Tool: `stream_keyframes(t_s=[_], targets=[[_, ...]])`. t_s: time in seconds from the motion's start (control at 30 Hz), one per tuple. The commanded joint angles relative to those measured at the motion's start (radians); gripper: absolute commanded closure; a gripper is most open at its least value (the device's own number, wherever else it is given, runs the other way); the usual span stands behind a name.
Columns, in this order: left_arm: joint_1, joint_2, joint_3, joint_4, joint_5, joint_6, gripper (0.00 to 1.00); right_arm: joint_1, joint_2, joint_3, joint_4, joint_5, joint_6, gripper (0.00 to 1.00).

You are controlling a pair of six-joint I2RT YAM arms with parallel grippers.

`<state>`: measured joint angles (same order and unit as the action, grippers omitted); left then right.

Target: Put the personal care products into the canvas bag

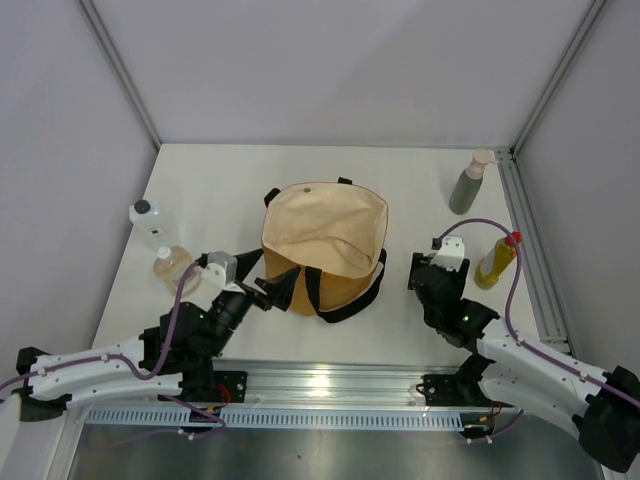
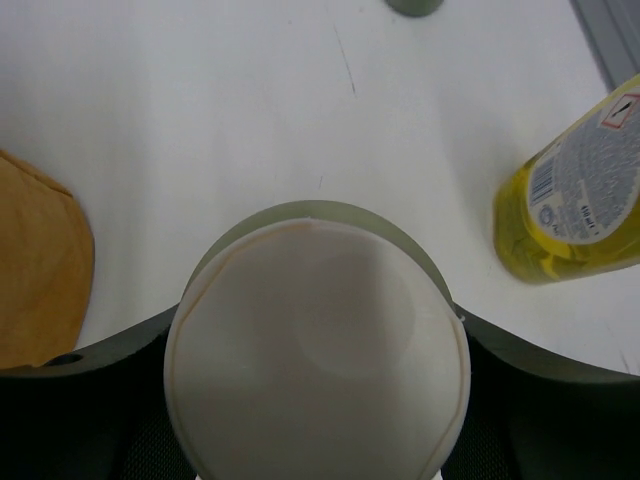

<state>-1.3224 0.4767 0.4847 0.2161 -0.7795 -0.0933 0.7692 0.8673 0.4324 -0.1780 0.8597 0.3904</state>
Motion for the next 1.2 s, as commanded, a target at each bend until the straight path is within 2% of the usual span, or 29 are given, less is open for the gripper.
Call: stream_keyframes(t_s=[0.0, 0.13, 0.33, 0.47, 0.63, 0.77, 0.9, 1.17], targets=[[-0.008, 0.005, -0.015, 0.065, -0.04, 0.026, 0.01, 0.004, -0.097, 0.106, 0.046, 0.101, -0.084, 1.0], [-0.008, 0.011, -0.011, 0.057, -0.049, 0.026, 0.01, 0.01, -0.181, 0.261, -0.078, 0.082, -0.12, 1.0], [-0.008, 0.045, 0.003, 0.045, -0.086, 0.018, 0.01, 0.022, -0.15, 0.546, -0.089, -0.045, -0.243, 1.0], [-0.008, 0.062, 0.022, 0.02, -0.099, 0.015, 0.01, 0.048, 0.006, 0.735, -0.092, -0.168, -0.321, 1.0], [-0.008, 0.046, 0.015, 0.022, -0.116, 0.018, 0.01, 0.143, 0.186, 0.946, -0.06, -0.194, -0.386, 1.0], [-0.008, 0.031, 0.003, 0.037, -0.119, 0.021, 0.01, 0.18, 0.303, 1.044, -0.028, -0.27, -0.415, 1.0], [-0.008, 0.04, 0.006, 0.032, -0.118, 0.018, 0.01, 0.182, 0.387, 1.071, 0.008, -0.376, -0.395, 1.0], [-0.008, 0.056, 0.017, 0.011, -0.158, -0.002, 0.01, 0.173, 0.513, 1.017, 0.086, -0.481, -0.337, 1.0]])
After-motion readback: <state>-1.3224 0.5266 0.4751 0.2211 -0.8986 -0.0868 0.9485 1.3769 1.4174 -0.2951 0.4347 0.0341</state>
